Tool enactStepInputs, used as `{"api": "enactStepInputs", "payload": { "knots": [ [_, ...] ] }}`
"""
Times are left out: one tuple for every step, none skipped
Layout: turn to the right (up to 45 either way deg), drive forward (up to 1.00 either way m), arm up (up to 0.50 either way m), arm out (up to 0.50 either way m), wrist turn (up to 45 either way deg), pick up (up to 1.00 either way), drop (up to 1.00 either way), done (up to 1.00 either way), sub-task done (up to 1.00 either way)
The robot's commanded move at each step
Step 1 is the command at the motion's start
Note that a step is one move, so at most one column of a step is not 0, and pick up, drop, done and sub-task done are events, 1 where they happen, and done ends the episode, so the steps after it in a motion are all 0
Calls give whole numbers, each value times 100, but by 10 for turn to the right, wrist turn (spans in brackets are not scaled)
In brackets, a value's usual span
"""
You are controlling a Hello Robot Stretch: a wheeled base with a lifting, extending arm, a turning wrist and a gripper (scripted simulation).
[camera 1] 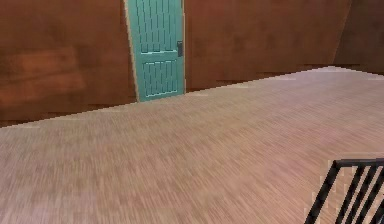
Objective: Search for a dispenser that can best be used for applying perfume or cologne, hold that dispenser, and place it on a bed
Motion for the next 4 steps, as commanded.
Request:
{"api": "enactStepInputs", "payload": {
  "knots": [
    [0,0,22,0,0,0,0,0,0],
    [0,0,0,0,-450,0,0,0,0],
    [0,0,0,0,-450,0,0,0,0],
    [0,0,0,0,-210,0,0,0,0]
  ]
}}
